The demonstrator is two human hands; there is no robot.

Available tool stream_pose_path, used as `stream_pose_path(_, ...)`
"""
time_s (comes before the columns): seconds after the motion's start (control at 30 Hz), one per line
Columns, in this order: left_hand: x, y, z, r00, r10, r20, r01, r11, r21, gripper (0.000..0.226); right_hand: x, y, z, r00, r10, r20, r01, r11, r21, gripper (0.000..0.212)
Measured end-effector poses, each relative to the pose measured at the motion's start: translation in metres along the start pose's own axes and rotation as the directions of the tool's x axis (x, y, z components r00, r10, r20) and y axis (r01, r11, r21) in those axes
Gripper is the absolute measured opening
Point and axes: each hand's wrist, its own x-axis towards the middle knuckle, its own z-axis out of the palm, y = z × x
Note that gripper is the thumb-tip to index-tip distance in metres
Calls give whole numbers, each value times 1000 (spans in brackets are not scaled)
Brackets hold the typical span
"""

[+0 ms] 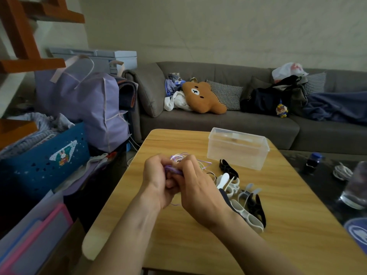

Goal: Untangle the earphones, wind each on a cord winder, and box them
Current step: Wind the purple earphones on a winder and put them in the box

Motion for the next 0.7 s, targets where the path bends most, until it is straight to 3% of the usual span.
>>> stream_pose_path(0.07, -1, 3, -2, 999, 31, 25, -29, 998, -64, 7, 2, 1, -3, 1000, -26, -4, 25, 997, -70, 14)
stream_pose_path(0.27, 2, 5, -12, 990, 42, 135, -27, 993, -114, 6, 2, -3, -2, 994, -105, 13, 105, 994, -29, 12)
stream_pose_path(0.4, 2, 8, -14, 957, 99, 271, -33, 970, -240, 11, 7, 3, -19, 975, 170, -146, -142, 973, 184, 7)
stream_pose_path(0.5, 3, 4, -8, 934, 237, 268, -125, 918, -376, 12, 13, 21, -39, 870, 375, -321, -306, 920, 246, 14)
stream_pose_path(0.57, 2, -2, 1, 906, 355, 231, -301, 923, -240, 12, 14, 46, -55, 735, 519, -436, -460, 854, 242, 17)
stream_pose_path(0.6, 0, -6, 8, 876, 427, 226, -428, 903, -47, 13, 12, 59, -65, 672, 601, -432, -546, 797, 259, 17)
stream_pose_path(0.7, 2, -28, 28, 798, 495, 344, -603, 630, 490, 18, 0, 98, -89, 540, 811, -226, -784, 582, 215, 12)
